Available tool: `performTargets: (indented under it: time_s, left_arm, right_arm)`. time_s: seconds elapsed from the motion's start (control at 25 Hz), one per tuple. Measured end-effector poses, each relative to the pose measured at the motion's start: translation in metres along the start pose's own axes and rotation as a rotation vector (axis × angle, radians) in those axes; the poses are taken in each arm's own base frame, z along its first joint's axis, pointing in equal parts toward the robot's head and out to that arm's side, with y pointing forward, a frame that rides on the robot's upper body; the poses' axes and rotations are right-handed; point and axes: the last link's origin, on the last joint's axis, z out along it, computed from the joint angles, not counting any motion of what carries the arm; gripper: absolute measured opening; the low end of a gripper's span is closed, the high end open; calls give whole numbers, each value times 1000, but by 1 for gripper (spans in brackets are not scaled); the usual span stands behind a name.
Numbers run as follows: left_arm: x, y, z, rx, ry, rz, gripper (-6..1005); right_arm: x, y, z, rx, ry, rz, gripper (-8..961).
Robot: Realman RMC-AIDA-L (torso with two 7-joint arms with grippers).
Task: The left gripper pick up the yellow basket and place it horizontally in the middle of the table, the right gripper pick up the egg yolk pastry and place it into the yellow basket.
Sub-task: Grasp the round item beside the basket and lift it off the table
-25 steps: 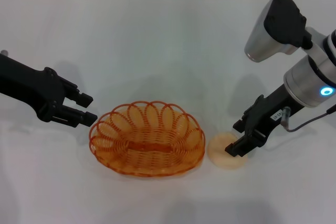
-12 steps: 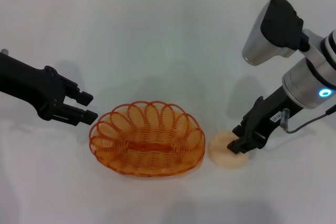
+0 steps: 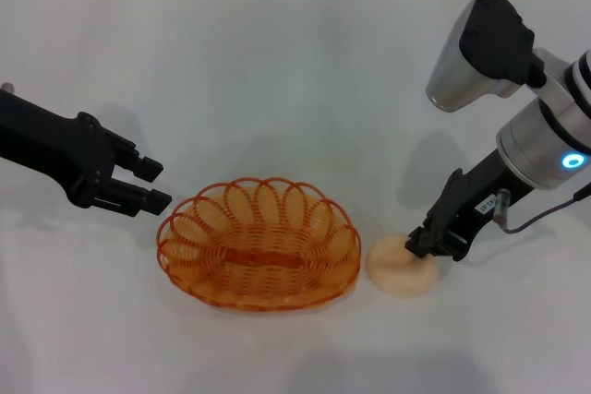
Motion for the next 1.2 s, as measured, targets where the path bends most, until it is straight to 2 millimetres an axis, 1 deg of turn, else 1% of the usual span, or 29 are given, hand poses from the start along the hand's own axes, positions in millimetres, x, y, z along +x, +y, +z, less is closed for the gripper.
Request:
performTargets:
  time_s: [0.32, 0.4, 0.64, 0.92, 1.08, 1.2]
  left_arm:
    - [0, -1, 0, 9, 4, -3, 488]
    - [0, -2, 0, 12, 5, -4, 488]
    - [-3, -2, 0, 17, 8, -12, 488]
    - [-4, -3, -1, 25, 11, -14, 488]
    - [-4, -3, -1, 28, 12, -13, 488]
    - [-4, -4, -1, 30, 13, -12, 488]
  right_arm:
    - [-1, -1, -3, 3, -7, 1, 14]
    - [-2, -2, -6, 8, -18, 6, 14]
    - [-5, -8, -21, 26, -52, 19, 14]
    - [-15, -14, -49, 80, -78, 15, 14]
    - [-26, -7, -57, 86, -89, -16, 14]
    - [-35, 0, -60, 86, -93, -40, 15]
